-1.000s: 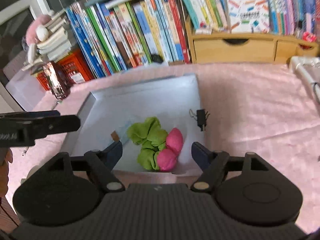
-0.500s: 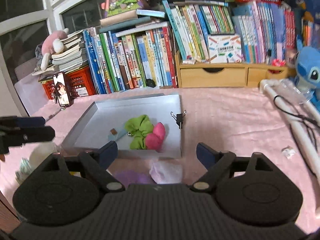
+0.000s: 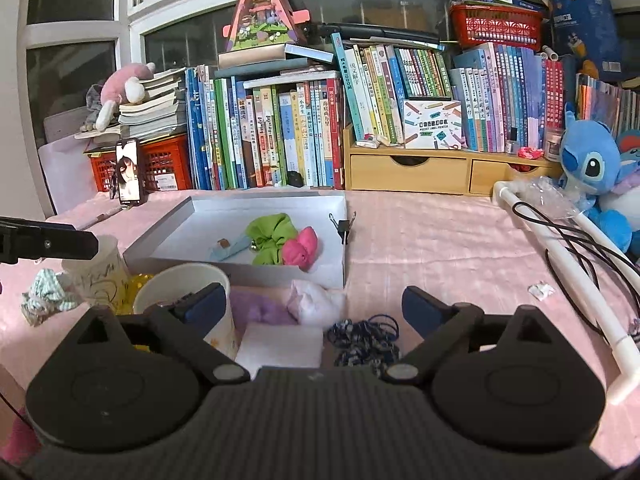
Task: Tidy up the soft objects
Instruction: 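Lift both open tools away from the tray toward the remaining items, then grasp the yellow sequin bow with the left tool while the right tool grasps the white foam block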
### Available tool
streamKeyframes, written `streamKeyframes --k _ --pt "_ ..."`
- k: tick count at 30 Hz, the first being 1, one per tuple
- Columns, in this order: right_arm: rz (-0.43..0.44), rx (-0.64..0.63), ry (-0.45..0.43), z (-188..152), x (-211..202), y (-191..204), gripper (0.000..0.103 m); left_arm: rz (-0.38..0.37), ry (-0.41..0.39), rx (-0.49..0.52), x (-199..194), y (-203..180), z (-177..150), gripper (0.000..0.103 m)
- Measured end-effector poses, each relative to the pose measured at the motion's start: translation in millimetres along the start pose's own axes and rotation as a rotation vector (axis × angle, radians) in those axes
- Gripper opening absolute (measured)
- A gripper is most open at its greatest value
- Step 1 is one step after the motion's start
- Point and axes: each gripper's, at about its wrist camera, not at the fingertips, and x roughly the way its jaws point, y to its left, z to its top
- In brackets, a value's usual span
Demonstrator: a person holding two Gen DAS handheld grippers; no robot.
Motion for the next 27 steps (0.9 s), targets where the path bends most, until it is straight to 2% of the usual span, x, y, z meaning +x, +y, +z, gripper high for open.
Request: streamKeyframes --k 5,13,19,22,27 --pt "-0.017 -0.030 -0.014 -15 -6 7 0.103 0.023 -0.003 0.012 -5 -7 -14 0.101" --pt "-0.062 -0.052 0.025 -37 -1 15 0.103 0.094 0.041 0.039 5 -19 -45 0.101" --pt "-0.061 -0.138 0.008 -54 1 38 0.103 0.155 0.026 0.059 18 -33 -65 0.100" --pt "-0.066 -0.173 -0.011 -59 4 48 0.102 0.193 0.003 0.061 27 -37 -72 0.098" --pt "-0.089 -0.206 -0.023 -63 11 56 0.096 0.211 0.052 0.015 48 -35 -76 0.084"
